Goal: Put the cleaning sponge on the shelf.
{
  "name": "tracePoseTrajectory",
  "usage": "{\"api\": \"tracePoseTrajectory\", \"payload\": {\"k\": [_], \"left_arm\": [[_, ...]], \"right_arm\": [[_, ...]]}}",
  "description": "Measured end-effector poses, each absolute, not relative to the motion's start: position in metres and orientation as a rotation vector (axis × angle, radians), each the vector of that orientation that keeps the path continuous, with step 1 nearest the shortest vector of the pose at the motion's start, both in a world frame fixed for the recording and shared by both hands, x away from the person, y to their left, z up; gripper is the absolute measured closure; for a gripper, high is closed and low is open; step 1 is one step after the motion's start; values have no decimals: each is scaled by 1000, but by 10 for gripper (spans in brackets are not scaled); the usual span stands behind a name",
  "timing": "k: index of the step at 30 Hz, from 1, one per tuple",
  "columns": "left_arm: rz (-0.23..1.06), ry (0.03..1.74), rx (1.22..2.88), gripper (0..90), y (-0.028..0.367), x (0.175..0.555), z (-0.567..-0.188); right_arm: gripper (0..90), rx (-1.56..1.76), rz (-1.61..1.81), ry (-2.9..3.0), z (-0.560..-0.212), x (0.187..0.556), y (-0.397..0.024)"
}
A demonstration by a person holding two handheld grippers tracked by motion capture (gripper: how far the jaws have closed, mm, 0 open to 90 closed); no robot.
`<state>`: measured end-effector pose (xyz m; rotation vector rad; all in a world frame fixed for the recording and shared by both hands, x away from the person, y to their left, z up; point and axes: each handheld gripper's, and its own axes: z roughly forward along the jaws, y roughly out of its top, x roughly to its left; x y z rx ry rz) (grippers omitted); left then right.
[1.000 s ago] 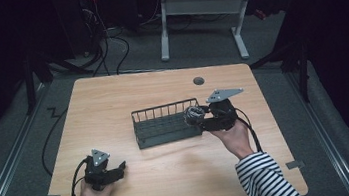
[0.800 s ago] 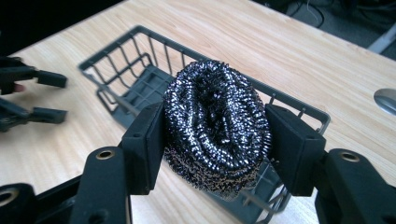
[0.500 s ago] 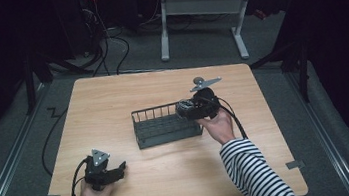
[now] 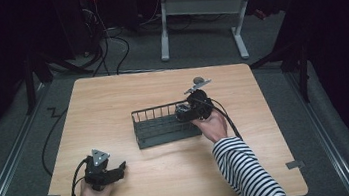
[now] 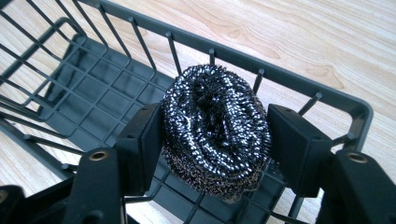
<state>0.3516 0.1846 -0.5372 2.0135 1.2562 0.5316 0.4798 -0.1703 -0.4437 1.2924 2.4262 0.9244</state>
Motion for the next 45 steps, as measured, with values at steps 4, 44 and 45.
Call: {"api": "tracePoseTrajectory", "payload": {"k": [4,44,45], "left_arm": [[532,1256,2014,219,185,352,-537],[531,1258,2013,217,184,352,-537],[531,1258,2013,218,184,352,-537]], "right_arm": [[353,1286,921,2425,-445,480,-171],[333,1275,1165,2204,-396,417,-247],[333,1276,1162,2199,-395,414,-250]]}}
